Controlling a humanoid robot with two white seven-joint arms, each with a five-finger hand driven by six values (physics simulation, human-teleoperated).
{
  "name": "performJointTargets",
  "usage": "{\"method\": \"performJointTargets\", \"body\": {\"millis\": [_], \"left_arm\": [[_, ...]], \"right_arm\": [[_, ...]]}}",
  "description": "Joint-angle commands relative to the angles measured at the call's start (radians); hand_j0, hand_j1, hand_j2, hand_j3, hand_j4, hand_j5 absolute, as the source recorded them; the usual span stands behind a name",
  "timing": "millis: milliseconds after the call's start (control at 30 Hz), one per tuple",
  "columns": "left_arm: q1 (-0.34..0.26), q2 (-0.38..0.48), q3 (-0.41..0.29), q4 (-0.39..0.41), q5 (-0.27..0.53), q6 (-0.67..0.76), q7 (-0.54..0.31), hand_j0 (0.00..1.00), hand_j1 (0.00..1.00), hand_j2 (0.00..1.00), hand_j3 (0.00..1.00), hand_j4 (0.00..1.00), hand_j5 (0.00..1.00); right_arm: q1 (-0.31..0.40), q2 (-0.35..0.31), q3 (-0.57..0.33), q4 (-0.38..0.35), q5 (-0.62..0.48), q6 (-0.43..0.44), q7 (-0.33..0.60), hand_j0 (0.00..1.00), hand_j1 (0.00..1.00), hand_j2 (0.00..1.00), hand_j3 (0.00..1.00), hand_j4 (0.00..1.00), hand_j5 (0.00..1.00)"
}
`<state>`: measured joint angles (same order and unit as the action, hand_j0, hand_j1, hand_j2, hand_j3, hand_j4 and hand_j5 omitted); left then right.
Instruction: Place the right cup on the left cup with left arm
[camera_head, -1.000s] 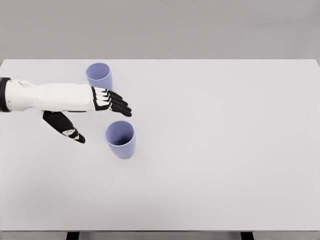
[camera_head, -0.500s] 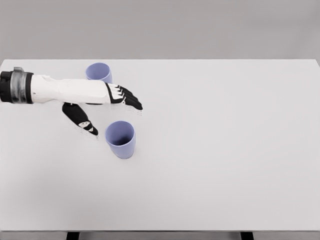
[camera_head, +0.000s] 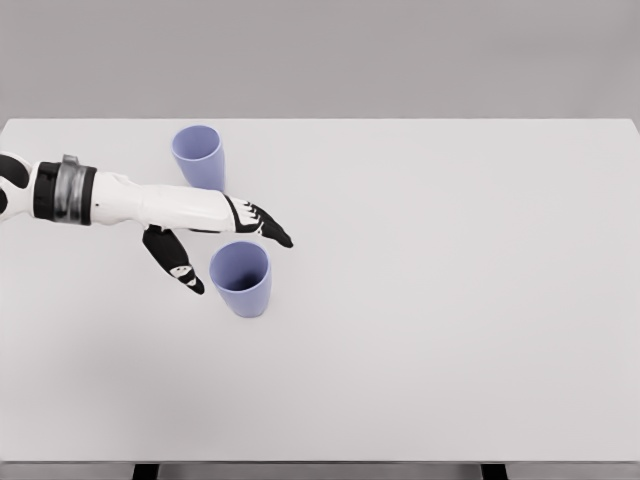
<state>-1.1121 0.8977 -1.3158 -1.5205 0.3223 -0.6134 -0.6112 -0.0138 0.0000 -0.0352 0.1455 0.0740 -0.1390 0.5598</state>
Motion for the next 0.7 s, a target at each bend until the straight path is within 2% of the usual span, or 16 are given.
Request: {"method": "performJointTargets", "body": {"millis": [0,67,167,200,233,267,567,667], "left_arm": [[0.000,0.000,0.000,0.002,0.008,0.003,0.000,1.00,1.00,1.00,1.00,1.00,1.00],[0.003,0.001,0.003,0.022,-0.003,0.003,0.000,1.00,1.00,1.00,1.00,1.00,1.00],[0.014,0.007,0.023,0.037,-0.071,0.003,0.000,1.00,1.00,1.00,1.00,1.00,1.00],[0.020,0.006,0.059,0.037,-0.103,0.003,0.000,1.00,1.00,1.00,1.00,1.00,1.00],[0.078,0.004,0.122,0.037,-0.123,0.003,0.000,1.00,1.00,1.00,1.00,1.00,1.00],[0.103,0.000,0.165,0.037,-0.155,0.003,0.000,1.00,1.00,1.00,1.00,1.00,1.00],[0.106,0.001,0.175,0.039,-0.160,0.003,0.000,1.00,1.00,1.00,1.00,1.00,1.00],[0.115,-0.008,0.187,0.065,-0.198,0.003,0.000,1.00,1.00,1.00,1.00,1.00,1.00]], "right_arm": [[0.000,0.000,0.000,0.000,0.001,-0.001,0.000,1.00,1.00,1.00,1.00,1.00,1.00],[0.000,0.000,0.000,0.000,0.001,-0.001,0.000,1.00,1.00,1.00,1.00,1.00,1.00],[0.000,0.000,0.000,0.000,0.001,-0.001,0.000,1.00,1.00,1.00,1.00,1.00,1.00],[0.000,0.000,0.000,0.000,0.001,-0.001,0.000,1.00,1.00,1.00,1.00,1.00,1.00],[0.000,0.000,0.000,0.000,0.001,-0.001,0.000,1.00,1.00,1.00,1.00,1.00,1.00],[0.000,0.000,0.000,0.000,0.001,-0.001,0.000,1.00,1.00,1.00,1.00,1.00,1.00],[0.000,0.000,0.000,0.000,0.001,-0.001,0.000,1.00,1.00,1.00,1.00,1.00,1.00],[0.000,0.000,0.000,0.000,0.001,-0.001,0.000,1.00,1.00,1.00,1.00,1.00,1.00]]}}
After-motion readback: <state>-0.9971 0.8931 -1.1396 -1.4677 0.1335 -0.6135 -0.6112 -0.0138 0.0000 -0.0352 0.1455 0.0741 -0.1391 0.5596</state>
